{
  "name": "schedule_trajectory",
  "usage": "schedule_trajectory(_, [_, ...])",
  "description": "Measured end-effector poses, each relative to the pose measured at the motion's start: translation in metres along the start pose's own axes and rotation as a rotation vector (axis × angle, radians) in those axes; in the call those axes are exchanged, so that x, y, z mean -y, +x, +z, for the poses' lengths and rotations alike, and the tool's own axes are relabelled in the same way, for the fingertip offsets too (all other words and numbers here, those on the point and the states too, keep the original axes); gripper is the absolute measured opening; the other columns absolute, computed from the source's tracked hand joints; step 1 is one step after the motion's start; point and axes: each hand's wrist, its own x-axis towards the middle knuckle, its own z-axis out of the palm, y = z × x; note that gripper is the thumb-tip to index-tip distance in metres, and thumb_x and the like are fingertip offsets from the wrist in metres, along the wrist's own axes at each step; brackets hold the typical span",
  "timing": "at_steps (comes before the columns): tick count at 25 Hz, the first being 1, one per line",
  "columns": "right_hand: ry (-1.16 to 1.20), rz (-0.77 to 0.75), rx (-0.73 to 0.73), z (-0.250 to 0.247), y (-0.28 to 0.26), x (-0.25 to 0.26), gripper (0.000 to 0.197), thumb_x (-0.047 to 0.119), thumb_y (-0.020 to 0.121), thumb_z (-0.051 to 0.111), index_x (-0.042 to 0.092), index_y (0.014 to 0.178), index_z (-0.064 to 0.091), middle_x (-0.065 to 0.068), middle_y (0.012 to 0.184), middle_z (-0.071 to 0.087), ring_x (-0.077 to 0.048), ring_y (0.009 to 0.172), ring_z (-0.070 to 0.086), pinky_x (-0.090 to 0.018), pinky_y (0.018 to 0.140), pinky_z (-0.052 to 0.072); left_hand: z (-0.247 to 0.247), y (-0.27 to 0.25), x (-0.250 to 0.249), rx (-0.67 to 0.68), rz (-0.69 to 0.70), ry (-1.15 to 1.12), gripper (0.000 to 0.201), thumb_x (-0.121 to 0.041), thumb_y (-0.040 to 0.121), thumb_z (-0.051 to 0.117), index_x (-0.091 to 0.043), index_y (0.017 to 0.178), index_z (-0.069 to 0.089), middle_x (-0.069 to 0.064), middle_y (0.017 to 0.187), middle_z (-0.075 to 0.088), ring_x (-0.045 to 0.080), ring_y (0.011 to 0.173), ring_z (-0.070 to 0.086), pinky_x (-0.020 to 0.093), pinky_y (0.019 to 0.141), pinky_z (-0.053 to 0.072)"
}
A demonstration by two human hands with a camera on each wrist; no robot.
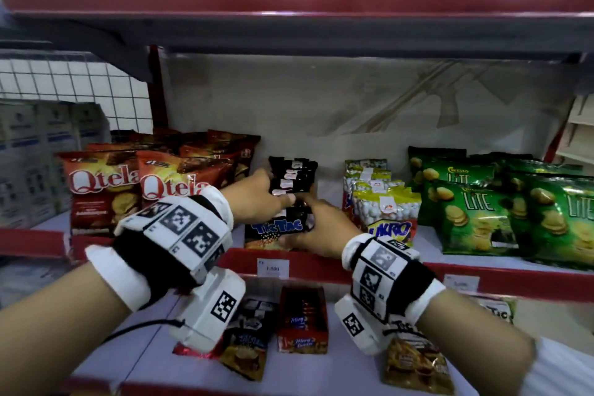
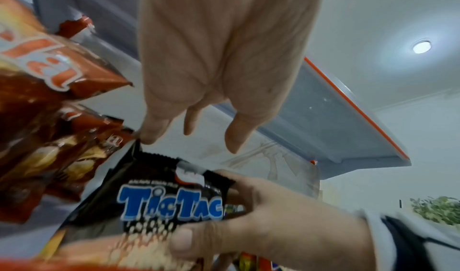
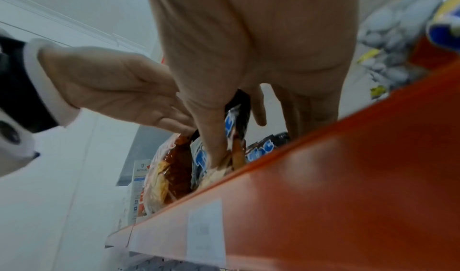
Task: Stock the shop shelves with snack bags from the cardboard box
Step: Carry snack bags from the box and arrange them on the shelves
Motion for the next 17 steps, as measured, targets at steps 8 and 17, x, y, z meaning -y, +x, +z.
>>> schedule_trajectory(8, [-0.006,0.187,-0.131,0.02,0.032,-0.011,0.066,0.034,0.079,0.067,0.02,0.136,0.037,-0.015,0.123,0.06,-0.033,0.109,0.059,-0.031,0.089,0.049,0.04,0.015,0.018,-0.174,0.073,-0.134,0.077,-0.016,0.092,0.057,-0.007,0.149,0.005,0.014,0.158,-0.002,0.026,0.147,-0.002,0.028,0.116,0.008])
schedule_trajectory(17, [-0.146,0.24,-0.017,0.004,0.042,-0.014,0.05,0.036,0.082,0.067,0.017,0.126,0.054,-0.01,0.121,0.064,-0.027,0.107,0.061,-0.023,0.08,0.046,0.06,0.08,0.026,0.002,-0.164,-0.364,0.085,-0.045,0.094,0.05,0.004,0.147,0.007,0.013,0.15,0.036,0.029,0.138,0.035,0.032,0.112,0.029])
